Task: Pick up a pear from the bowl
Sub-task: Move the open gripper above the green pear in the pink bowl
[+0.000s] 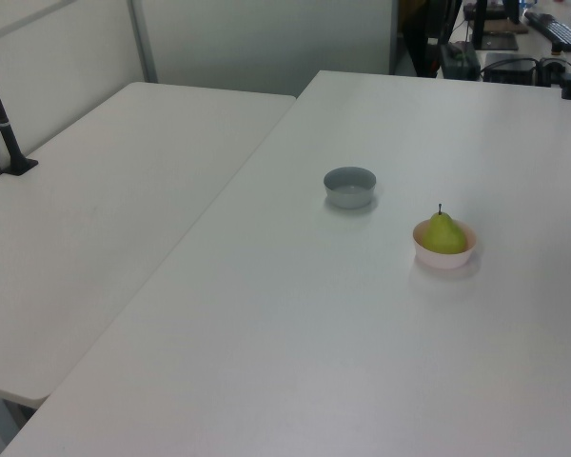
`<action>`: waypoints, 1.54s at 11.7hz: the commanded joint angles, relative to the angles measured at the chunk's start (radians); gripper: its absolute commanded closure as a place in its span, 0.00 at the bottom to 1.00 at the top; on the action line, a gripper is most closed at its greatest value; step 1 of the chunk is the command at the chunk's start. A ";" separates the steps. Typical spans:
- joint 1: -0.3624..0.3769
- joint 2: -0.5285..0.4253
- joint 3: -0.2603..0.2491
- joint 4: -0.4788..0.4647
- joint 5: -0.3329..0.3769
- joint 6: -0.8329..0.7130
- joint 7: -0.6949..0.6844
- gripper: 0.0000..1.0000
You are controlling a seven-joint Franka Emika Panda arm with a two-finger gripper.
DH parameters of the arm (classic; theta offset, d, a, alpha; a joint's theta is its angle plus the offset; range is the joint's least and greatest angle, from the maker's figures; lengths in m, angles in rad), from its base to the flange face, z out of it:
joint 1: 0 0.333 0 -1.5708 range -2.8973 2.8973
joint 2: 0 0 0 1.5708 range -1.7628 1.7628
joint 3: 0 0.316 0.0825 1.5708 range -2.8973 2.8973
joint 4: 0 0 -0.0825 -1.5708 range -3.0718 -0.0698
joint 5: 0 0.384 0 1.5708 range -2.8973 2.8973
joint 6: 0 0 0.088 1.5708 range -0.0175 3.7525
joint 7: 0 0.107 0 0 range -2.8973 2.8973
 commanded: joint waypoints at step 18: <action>0.081 -0.120 0.187 -0.563 0.035 0.265 -0.075 0.00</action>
